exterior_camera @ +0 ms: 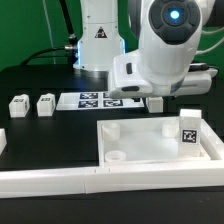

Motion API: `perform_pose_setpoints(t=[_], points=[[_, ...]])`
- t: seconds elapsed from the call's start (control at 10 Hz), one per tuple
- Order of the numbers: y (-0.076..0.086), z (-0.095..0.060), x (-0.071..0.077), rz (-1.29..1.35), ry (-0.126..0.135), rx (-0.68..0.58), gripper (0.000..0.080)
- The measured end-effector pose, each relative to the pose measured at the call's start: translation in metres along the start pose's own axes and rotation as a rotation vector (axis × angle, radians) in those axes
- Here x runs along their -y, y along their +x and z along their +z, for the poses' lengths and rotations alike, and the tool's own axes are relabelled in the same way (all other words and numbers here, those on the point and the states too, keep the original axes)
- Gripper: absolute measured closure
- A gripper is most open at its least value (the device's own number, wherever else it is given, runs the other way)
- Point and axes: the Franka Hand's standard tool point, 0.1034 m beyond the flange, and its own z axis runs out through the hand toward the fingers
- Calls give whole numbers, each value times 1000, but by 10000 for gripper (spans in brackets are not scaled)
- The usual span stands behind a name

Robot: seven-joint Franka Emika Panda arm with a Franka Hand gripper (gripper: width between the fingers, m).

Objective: Assemble square table

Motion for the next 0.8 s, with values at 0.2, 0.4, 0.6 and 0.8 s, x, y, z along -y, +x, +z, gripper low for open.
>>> perform_pose_setpoints(t=[0.2,0.4,0.6,0.8], points=[[-2,13,-2,20,-1,38,150],[-1,23,-5,83,5,60,150],[1,28,-1,128,-1,66,150],[2,28,1,147,-6,58,150]])
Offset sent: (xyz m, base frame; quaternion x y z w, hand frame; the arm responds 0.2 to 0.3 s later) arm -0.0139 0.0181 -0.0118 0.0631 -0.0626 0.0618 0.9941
